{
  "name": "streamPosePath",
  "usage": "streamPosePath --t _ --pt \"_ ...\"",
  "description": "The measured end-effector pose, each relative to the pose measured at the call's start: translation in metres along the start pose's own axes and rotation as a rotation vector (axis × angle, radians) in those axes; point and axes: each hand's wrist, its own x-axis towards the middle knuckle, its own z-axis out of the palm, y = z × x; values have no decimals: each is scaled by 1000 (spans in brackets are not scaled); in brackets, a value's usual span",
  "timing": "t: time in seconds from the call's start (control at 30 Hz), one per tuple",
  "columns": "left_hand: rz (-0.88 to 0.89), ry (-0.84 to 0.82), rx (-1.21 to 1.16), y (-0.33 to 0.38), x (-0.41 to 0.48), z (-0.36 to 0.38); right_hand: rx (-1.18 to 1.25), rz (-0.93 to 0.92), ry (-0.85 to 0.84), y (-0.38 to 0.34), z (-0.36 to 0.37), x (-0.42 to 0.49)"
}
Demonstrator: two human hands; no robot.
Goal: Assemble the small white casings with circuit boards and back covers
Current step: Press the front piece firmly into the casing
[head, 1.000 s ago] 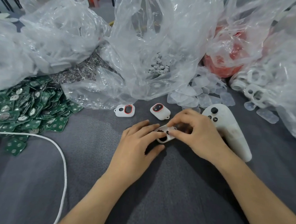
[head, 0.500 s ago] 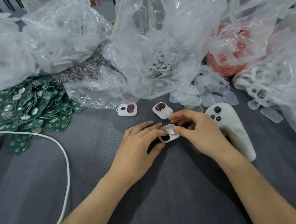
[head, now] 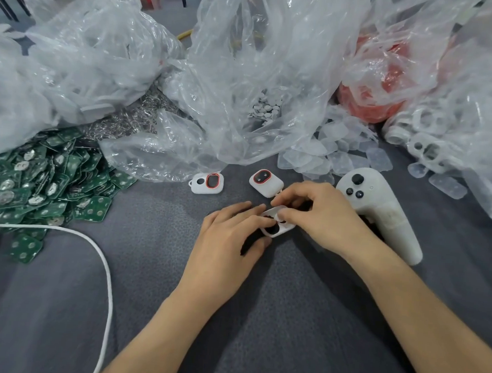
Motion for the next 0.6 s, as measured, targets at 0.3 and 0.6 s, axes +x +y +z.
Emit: streamPosePath --t 0.3,0.6 --pt "5 -3 -1 0 0 -2 -27 7 -9 -3 1 -2" --pt "16 1 -2 2 0 -2 -10 14 -19 -1 1 -4"
